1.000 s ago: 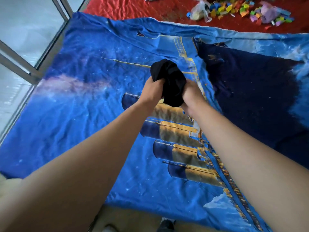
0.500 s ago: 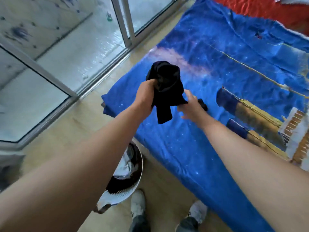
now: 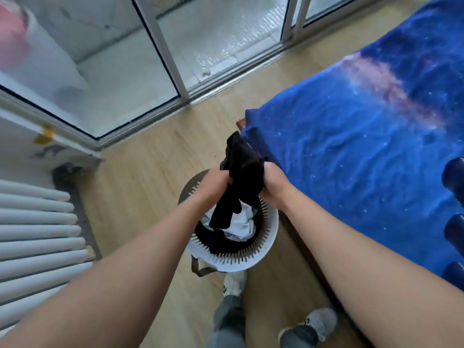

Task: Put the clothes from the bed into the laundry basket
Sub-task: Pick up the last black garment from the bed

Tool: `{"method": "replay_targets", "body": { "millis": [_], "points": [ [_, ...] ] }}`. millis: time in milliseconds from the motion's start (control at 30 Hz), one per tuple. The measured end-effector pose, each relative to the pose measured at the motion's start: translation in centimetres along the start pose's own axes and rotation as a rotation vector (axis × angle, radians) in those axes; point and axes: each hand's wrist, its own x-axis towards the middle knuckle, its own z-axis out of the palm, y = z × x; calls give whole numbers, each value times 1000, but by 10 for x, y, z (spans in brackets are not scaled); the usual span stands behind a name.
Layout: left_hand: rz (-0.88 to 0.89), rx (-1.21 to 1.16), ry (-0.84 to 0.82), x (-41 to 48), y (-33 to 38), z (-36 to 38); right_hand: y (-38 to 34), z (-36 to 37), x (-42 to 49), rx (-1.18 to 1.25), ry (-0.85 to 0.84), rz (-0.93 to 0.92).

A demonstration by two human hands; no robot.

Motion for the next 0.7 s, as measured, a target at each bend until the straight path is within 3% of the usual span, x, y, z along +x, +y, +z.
{"method": "replay_targets", "body": {
  "millis": [67,200,367,500,700],
  "points": [
    [-18,64,5,-1,-39,-7,25,13,15,-143,18,34],
    [-149,-43,-9,-3,-93,-22,71,24,35,-248,60,183],
    [-202,-70,-54,-2,-107,-27,100,19,52,-402,70,159],
    [-208,157,-21,1,-130,-26,106,-1,54,-900,169,72],
    [-171,369,-17,-2,-146,-27,111,-21,51,-1006,192,24]
  ]
}}
